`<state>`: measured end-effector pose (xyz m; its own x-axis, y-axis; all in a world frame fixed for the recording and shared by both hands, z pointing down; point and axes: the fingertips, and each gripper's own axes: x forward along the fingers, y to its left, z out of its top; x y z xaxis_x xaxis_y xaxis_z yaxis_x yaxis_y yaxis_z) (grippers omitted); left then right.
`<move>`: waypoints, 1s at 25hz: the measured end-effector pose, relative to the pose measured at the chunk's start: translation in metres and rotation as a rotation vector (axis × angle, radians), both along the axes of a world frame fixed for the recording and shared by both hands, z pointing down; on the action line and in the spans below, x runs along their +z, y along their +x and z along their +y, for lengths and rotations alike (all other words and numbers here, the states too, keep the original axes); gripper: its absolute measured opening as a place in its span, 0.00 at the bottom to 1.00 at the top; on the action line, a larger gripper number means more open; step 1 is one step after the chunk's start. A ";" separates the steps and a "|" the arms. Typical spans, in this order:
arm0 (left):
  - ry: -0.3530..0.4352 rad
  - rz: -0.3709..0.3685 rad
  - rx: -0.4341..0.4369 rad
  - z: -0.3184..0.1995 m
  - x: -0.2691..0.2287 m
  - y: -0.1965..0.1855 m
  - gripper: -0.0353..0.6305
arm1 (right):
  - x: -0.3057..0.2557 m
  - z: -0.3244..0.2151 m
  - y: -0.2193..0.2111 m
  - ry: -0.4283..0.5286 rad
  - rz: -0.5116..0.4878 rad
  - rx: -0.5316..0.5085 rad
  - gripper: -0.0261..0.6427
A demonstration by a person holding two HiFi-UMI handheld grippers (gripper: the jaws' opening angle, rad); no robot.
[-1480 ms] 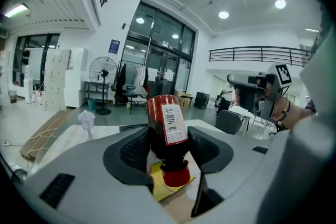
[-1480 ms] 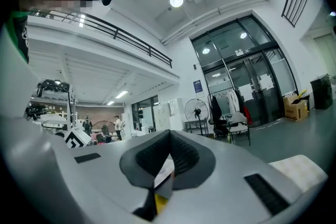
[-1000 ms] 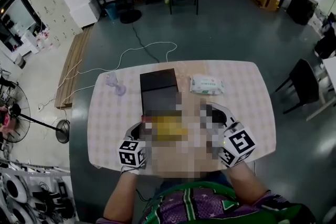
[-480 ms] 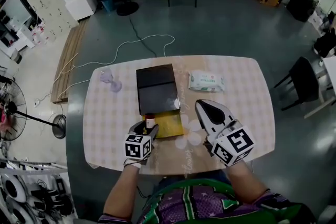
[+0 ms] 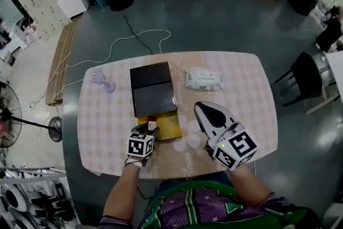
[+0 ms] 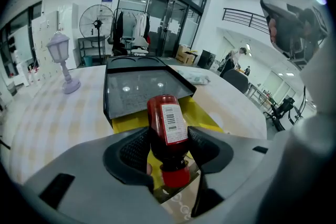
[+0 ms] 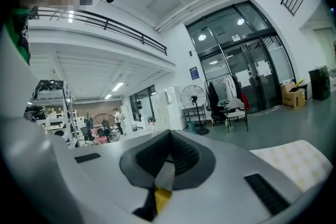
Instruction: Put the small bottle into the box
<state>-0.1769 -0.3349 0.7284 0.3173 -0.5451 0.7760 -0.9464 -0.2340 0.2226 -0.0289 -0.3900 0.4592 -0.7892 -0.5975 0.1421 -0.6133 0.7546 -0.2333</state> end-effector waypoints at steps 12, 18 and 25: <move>-0.138 -0.013 0.078 -0.009 0.029 0.016 0.43 | 0.010 -0.006 0.008 -0.030 -0.008 0.009 0.05; -0.183 -0.035 0.101 -0.009 0.042 0.020 0.43 | 0.013 -0.005 0.011 -0.037 -0.010 0.012 0.05; -0.249 -0.100 0.150 -0.006 0.054 0.024 0.43 | 0.017 -0.005 0.017 -0.044 -0.007 0.025 0.05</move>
<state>-0.1529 -0.3404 0.7821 0.2948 -0.2872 0.9114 -0.9256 -0.3228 0.1977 -0.0118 -0.3947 0.4766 -0.7754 -0.6102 0.1629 -0.6298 0.7281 -0.2706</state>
